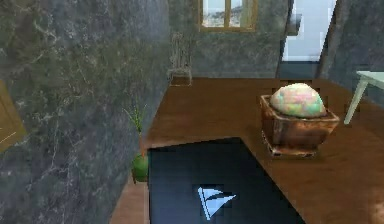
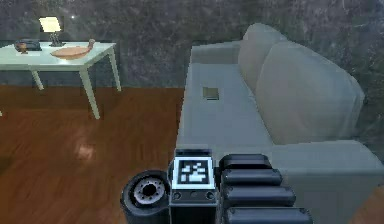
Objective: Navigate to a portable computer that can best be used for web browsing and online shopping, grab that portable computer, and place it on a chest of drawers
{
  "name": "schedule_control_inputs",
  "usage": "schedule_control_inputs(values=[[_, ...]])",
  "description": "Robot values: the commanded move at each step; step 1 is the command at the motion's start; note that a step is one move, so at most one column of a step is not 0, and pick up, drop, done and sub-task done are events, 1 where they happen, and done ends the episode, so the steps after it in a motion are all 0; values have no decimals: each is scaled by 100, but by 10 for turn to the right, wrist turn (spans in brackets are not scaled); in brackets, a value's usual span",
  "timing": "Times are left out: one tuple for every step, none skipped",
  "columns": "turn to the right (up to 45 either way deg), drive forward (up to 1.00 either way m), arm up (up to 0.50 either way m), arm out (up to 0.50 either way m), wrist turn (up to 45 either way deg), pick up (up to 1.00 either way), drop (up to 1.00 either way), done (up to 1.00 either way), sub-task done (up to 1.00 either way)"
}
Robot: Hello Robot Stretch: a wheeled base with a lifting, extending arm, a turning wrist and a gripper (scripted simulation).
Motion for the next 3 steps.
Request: schedule_control_inputs(values=[[60,0,0,0,0,0,0,0,0],[0,20,0,0,0,0,0,0,0],[-30,0,0,0,0,0,0,0,0]])
